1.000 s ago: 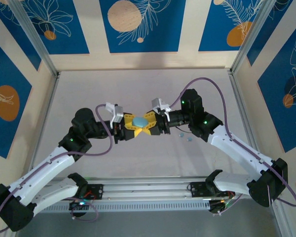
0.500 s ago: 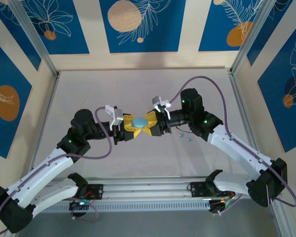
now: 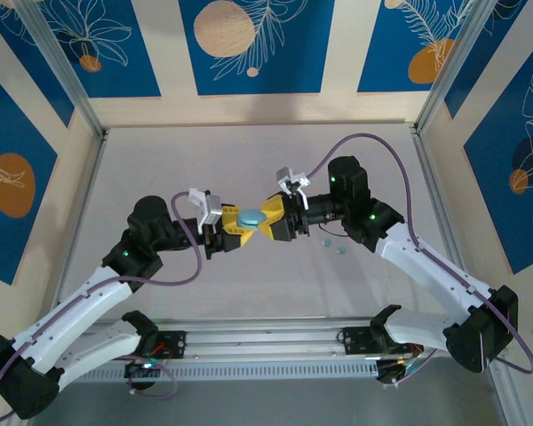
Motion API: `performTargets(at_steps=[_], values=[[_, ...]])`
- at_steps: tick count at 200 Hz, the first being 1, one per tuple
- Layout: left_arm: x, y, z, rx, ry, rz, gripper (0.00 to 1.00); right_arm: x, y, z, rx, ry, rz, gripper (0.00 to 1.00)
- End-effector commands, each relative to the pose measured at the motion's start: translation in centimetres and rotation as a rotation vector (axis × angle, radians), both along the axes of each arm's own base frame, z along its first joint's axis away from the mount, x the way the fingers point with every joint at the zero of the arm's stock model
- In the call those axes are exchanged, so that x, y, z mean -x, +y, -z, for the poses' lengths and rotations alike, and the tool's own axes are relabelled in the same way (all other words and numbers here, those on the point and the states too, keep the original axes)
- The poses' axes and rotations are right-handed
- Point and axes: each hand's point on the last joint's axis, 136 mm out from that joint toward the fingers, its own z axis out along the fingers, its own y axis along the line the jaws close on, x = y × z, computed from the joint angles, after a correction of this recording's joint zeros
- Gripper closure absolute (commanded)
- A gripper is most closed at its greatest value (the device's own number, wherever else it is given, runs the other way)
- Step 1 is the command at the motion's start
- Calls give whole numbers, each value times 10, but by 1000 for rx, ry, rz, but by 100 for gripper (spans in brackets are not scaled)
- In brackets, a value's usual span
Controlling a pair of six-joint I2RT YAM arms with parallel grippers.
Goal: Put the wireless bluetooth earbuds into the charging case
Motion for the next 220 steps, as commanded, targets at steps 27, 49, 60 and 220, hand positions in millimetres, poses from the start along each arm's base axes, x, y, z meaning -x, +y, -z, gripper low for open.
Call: performTargets(at_steps=[27, 49, 60, 220], values=[[15, -4, -6, 28, -4, 82, 65, -34, -4, -15, -6, -53, 198, 50], [14, -4, -4, 30, 7, 82, 65, -38, -5, -18, -12, -64, 223, 50], [14, -5, -2, 30, 9, 82, 65, -39, -5, -19, -15, -64, 236, 50], [15, -5, -2, 44, 15, 85, 65, -49, -11, -23, 61, -156, 337, 48]])
